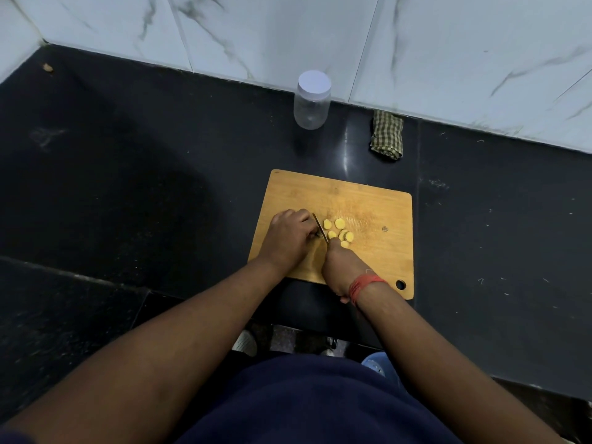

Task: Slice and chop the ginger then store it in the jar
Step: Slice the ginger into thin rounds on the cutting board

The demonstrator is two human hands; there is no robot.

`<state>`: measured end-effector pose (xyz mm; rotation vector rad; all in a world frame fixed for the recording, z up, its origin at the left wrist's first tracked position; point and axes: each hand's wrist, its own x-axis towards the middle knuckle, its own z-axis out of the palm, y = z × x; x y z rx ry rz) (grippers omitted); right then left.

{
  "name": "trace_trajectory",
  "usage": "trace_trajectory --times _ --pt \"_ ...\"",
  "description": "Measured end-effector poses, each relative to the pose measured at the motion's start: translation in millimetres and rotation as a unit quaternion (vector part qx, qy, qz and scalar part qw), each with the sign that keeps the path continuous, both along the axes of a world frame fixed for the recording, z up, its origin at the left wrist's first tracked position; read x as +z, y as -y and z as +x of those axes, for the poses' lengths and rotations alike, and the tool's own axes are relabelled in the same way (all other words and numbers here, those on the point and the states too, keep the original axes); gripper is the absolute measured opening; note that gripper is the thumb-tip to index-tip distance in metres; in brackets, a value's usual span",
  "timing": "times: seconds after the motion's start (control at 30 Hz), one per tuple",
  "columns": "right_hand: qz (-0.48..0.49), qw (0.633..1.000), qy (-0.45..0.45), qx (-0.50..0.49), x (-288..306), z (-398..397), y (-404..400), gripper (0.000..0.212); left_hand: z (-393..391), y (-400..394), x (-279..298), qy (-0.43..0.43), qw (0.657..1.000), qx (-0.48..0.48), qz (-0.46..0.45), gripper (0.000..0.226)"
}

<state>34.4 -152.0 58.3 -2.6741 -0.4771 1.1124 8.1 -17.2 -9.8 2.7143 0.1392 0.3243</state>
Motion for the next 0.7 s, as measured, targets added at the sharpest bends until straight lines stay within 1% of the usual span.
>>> trace_trajectory --times 0.07,0.2,0.33,0.47,0.57,0.6,0.7 --pt "-0.011 1.000 0.002 0.003 0 6 -8 0.049 -1 0 -1 0.000 1.000 -0.002 0.002 0.011" --pt "0.001 1.000 0.002 0.003 -5 13 -14 0.045 -1 0 1 -0.010 1.000 0.003 -0.012 0.015" --pt "-0.002 1.000 -0.002 0.014 -6 7 -5 0.052 1 3 4 -0.024 0.998 0.031 -0.043 0.012" --pt "0.002 1.000 -0.007 0.016 -11 -2 10 0.056 1 5 3 -0.036 0.997 0.043 -0.053 0.012" --pt "-0.001 1.000 -0.003 0.021 -12 -6 16 0.047 1 6 3 -0.040 0.996 0.046 -0.061 0.012" --pt "-0.003 1.000 -0.008 0.017 -11 -5 17 0.048 1 6 3 -0.040 0.996 0.044 -0.064 0.011" --pt "-0.013 1.000 -0.011 0.025 -10 -5 14 0.062 1 5 1 -0.044 0.994 0.036 -0.091 0.008"
